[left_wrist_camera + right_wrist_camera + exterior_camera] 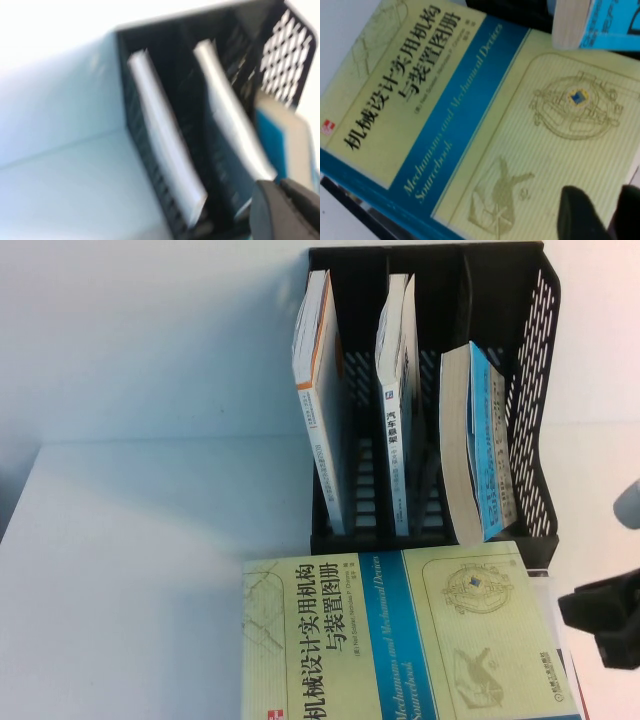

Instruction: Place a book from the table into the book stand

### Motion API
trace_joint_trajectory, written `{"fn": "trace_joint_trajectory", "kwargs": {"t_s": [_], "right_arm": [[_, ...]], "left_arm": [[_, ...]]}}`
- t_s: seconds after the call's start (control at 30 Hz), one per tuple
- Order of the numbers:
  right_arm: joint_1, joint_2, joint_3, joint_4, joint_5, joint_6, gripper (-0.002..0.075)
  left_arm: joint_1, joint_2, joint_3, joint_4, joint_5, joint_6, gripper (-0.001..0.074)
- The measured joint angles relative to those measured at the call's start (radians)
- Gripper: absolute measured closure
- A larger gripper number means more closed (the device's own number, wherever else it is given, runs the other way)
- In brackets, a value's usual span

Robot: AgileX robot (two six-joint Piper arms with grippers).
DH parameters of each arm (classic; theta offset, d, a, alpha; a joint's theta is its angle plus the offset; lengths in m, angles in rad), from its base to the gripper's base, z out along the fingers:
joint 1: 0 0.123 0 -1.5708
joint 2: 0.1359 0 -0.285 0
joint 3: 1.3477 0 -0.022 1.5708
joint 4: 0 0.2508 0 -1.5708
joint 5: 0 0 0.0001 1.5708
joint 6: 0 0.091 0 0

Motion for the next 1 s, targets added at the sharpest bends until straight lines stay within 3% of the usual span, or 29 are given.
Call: {"fn": "trace_joint_trajectory", "kwargs": {"t_s": [0.1,0.17,0.37,0.6,0.7,0.8,1.0], "right_arm": [[0.0,0.018,-0.034,0.059,-0.027,-0.026,0.0463],[0.0,0.038,-0.072,0.078,-0.036,-0.033,0.0402],[0.052,0.149,-0.24,0.048,-0.021,0.001,0.0362],[0.239,0.305,-0.422,-0.469,0.098,0.503,0.0357],[0.312,0.352,-0.46,-0.669,0.104,0.764,0.0344],[0.374,0.387,-0.467,-0.75,0.058,0.954,0.0316],[0.478,0.5,-0.543,-1.001,0.097,1.231,0.0301]], "left_arm": [[0.0,-0.093,0.173,0.034,0.0,-0.012,0.0736],[0.0,-0.164,0.325,0.041,-0.007,-0.03,0.0736],[0.0,-0.408,0.801,0.044,-0.179,-0.141,0.0736],[0.0,-0.724,1.189,0.051,-0.334,-0.27,0.0737],[0.0,-0.833,1.279,0.066,-0.365,-0.295,0.0737],[0.0,-0.934,1.341,0.084,-0.387,-0.303,0.0737],[0.0,-1.062,1.383,0.105,-0.386,-0.304,0.0737]]}}
